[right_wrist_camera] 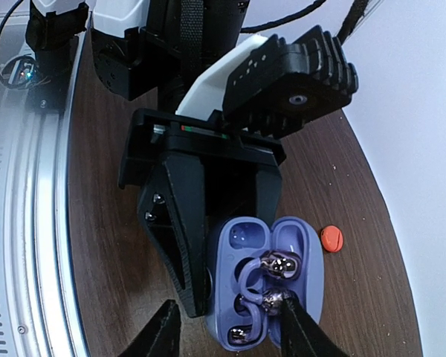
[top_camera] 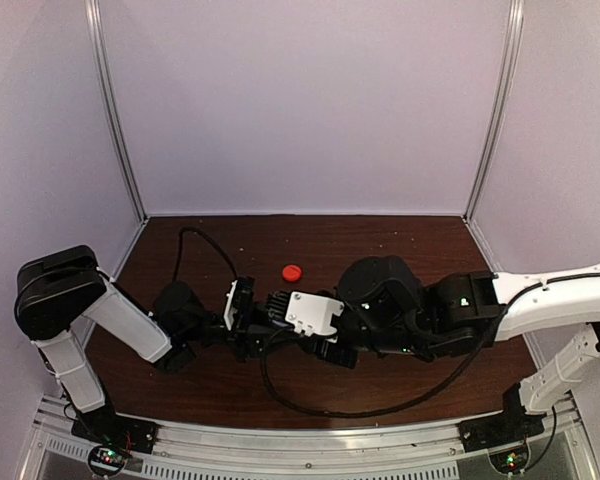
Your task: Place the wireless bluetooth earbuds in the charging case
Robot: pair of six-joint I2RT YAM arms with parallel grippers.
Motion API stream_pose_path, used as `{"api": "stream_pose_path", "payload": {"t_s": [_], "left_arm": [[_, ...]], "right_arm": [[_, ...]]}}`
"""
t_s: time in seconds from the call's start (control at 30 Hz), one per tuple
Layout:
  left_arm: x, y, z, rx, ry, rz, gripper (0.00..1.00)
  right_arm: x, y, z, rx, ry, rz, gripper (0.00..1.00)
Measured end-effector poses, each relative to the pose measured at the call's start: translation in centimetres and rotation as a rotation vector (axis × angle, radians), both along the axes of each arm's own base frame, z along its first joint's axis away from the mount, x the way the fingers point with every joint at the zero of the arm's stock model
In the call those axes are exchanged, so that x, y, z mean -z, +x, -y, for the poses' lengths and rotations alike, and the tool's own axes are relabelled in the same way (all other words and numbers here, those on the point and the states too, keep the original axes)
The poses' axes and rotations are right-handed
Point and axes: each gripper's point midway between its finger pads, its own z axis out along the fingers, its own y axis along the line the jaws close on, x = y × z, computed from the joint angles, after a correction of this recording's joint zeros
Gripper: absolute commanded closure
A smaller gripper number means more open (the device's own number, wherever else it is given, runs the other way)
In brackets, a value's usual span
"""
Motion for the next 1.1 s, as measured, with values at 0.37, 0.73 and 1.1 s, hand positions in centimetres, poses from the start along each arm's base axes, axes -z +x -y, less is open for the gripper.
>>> {"api": "stream_pose_path", "payload": {"t_s": [0.37,0.73,1.1], "left_arm": [[0.1,0.0,0.2,0.010,-0.001,-0.002,1.00],[0.3,0.0,0.2,0.013,0.004,-0.005,1.00],[0.3,0.0,0.2,0.015,0.004,-0.005,1.00]], "right_arm": [[-0.4,0.1,-0.5,-0.018,0.014,0.029,0.50],[0.5,0.8,-0.9,0.006,-0.017,0.045,0.52],[0.1,0.7,-1.3,-0.011,-0.005,0.036,0.65]]}}
